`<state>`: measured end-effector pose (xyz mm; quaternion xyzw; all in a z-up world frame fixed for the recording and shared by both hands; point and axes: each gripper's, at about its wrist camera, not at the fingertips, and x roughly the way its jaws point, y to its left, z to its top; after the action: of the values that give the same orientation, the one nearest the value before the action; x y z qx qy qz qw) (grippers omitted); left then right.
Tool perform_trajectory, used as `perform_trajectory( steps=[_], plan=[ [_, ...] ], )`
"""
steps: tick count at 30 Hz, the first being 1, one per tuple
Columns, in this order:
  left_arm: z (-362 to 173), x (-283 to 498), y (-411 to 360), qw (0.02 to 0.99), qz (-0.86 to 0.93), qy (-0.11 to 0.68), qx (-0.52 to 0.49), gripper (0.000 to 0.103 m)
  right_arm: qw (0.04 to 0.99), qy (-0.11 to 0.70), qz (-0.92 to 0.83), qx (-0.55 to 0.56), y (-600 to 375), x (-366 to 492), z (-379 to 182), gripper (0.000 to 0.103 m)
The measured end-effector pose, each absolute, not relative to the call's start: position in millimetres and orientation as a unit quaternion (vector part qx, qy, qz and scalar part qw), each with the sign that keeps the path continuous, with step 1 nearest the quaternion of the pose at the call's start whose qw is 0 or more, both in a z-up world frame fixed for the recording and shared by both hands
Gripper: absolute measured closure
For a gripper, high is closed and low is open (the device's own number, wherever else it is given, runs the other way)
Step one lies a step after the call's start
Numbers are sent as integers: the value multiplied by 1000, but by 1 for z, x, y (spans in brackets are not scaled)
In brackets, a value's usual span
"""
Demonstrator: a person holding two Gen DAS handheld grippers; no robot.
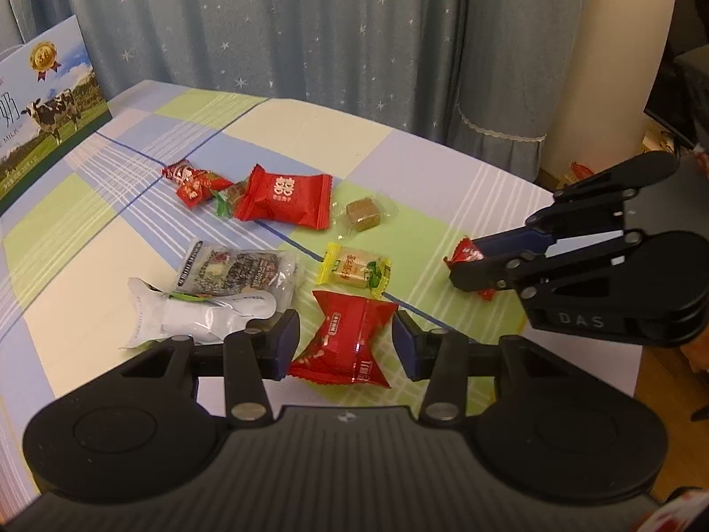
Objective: Organize snacks
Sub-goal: 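Grasp a small red candy with the right tool while the left tool approaches a red wrapper, then grasp the large red wrapped snack with the left tool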
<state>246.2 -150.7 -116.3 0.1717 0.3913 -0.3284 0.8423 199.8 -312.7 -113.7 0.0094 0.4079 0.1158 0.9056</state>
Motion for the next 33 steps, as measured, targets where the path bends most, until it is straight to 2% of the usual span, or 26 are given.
perform_trajectory(
  steps=[8,33],
  plan=[
    [-123,246,-152,844,-307,405,172,78,906,407,112,17,-313,199,-110,86],
    [-48,187,-95,897,-197,378,115,79,926,352,134,15,-283,169,-34,86]
  ],
)
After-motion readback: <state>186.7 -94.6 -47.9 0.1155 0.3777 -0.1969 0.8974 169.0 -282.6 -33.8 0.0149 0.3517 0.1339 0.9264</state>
